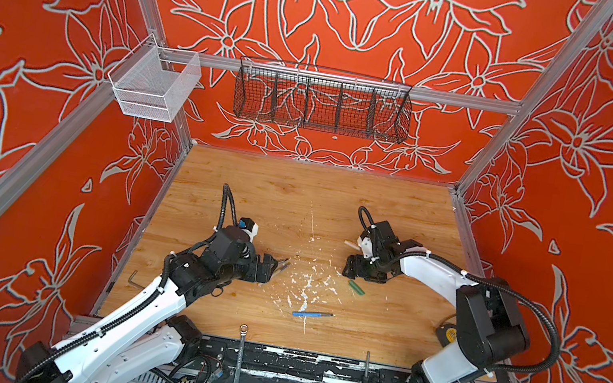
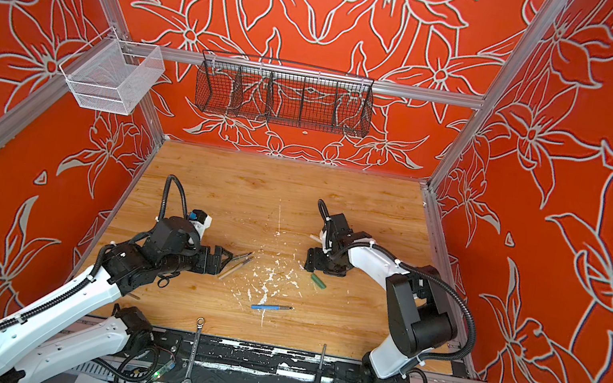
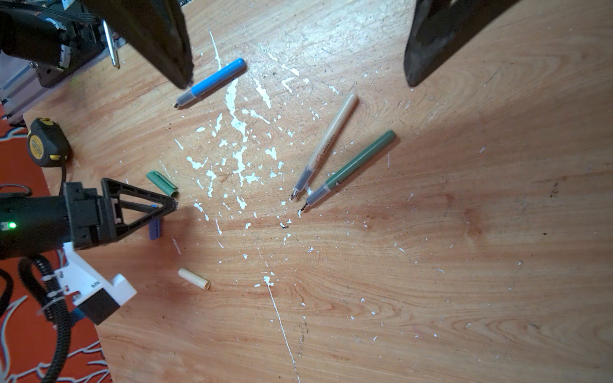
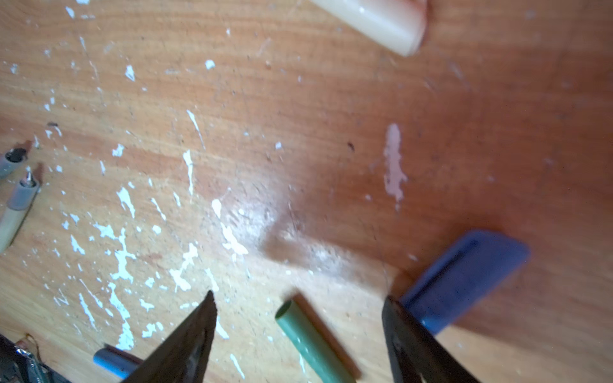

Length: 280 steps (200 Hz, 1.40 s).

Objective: Insert the pens into the pen caps
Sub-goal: 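Move the right gripper to the blue cap while the left approaches the blue pen, then close the right gripper on the blue cap and lift it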

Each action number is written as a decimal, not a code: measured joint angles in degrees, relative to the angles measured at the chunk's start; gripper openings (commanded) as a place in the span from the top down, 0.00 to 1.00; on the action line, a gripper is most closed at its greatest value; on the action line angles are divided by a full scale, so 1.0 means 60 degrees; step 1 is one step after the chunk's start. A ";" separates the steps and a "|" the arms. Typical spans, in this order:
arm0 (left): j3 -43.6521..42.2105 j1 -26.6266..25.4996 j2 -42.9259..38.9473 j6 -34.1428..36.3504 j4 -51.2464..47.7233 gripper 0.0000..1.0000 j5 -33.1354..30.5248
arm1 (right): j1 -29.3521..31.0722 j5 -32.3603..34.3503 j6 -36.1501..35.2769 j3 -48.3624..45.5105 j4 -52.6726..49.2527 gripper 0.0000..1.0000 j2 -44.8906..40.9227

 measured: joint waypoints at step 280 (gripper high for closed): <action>0.0000 -0.0903 0.0769 0.0259 0.0251 0.03 0.0248 | -0.1596 0.0718 0.0656 -0.1133 0.1464 0.70 -0.0659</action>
